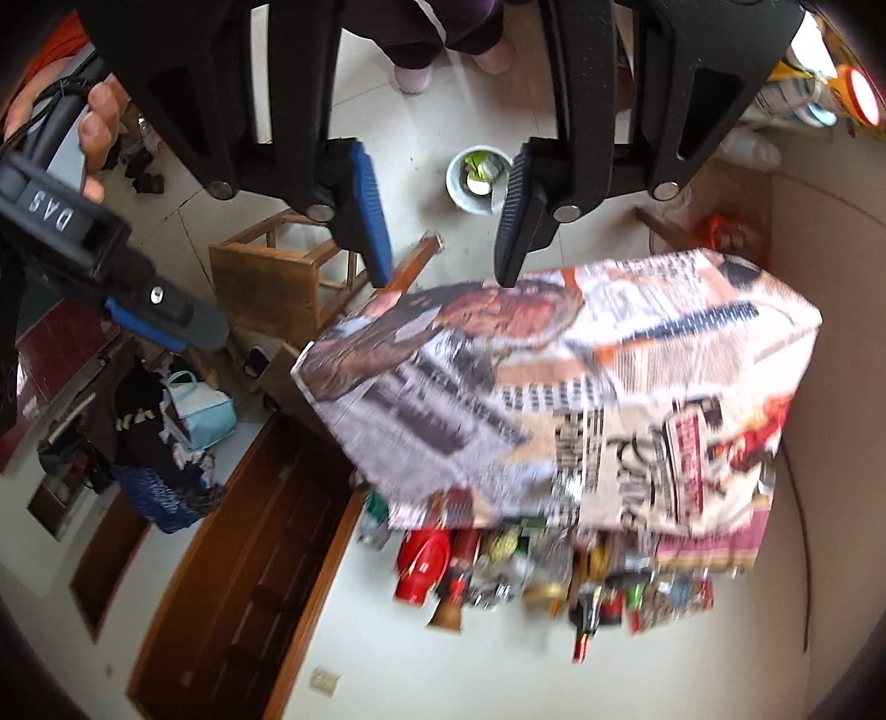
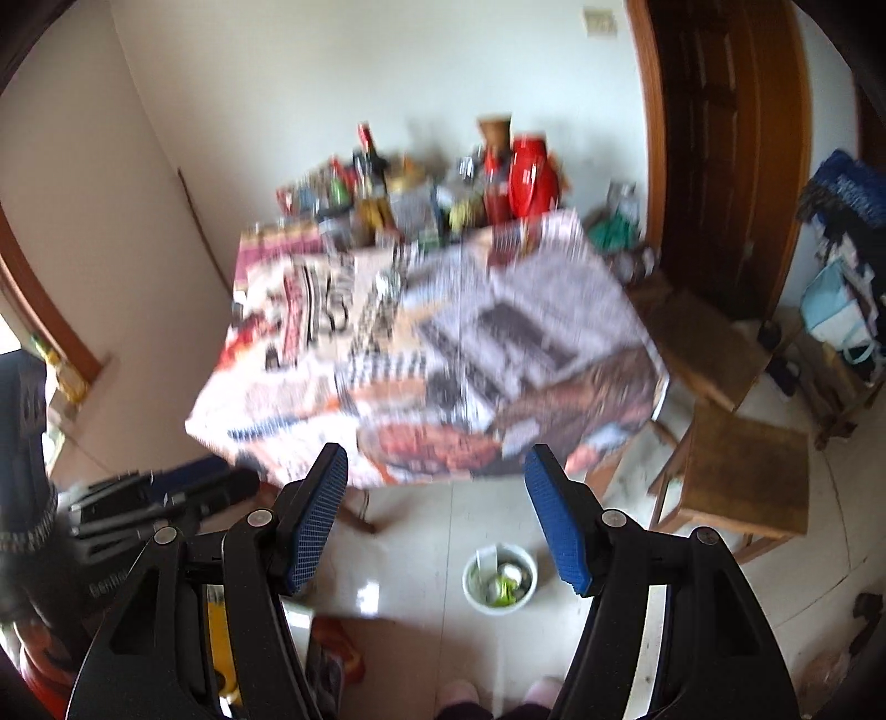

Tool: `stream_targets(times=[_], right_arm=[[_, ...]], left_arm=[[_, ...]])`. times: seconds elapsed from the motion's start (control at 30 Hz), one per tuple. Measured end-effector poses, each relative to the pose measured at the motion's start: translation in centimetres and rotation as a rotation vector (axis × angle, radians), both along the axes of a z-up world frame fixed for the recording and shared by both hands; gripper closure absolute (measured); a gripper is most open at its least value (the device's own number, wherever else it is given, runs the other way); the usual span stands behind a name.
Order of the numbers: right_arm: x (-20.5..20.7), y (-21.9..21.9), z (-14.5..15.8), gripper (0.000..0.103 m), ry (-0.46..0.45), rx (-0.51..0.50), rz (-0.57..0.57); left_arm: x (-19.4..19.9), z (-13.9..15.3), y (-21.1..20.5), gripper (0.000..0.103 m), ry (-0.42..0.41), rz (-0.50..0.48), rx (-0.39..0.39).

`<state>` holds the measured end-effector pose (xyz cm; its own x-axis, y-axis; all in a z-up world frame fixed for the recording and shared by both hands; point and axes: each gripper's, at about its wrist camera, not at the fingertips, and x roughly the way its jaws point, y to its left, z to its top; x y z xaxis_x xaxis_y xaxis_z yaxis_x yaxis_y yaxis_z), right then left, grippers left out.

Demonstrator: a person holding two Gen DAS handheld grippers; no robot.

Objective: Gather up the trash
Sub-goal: 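Bring both open tools back up to the table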

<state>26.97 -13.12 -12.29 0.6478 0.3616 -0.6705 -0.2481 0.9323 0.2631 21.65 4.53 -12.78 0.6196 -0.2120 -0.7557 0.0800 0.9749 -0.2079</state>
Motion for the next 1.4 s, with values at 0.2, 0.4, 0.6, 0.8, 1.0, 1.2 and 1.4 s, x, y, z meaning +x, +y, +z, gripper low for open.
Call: stream_targets(times=[0.2, 0.4, 0.6, 0.8, 1.0, 1.2, 1.4], right_arm=[[-1.4, 0.7, 3.9, 0.035, -0.117, -0.006, -0.028], [-1.2, 1.0, 5.6, 0.028, -0.202, -0.058, -0.059], [1.6, 1.2, 6.0, 0.023, -0.237, -0.075, -0.048], [7.2, 0.8, 6.0, 0.022, -0.240, -0.065, 0.016], [13.3, -0.5, 6.8, 0.022, -0.236, -0.065, 0.087], [18.9, -1.6, 7.0, 0.022, -0.258, -0.084, 0.151], [22.7, -2.4, 5.8, 0.022, -0.230, -0.085, 0.187]], left_arm=[[-1.6, 5.2, 0.9, 0.053, -0.126, -0.016, 0.024], [-1.3, 7.4, 1.4, 0.036, -0.177, -0.002, 0.041], [1.8, 7.7, 2.0, 0.020, -0.184, 0.054, 0.040], [6.9, 8.0, 1.5, 0.020, -0.204, 0.122, 0.062], [13.0, 8.5, 0.4, 0.020, -0.201, 0.191, 0.089], [18.5, 8.7, -1.2, 0.020, -0.195, 0.267, 0.077], [22.7, 7.3, -2.2, 0.020, -0.148, 0.309, 0.106]])
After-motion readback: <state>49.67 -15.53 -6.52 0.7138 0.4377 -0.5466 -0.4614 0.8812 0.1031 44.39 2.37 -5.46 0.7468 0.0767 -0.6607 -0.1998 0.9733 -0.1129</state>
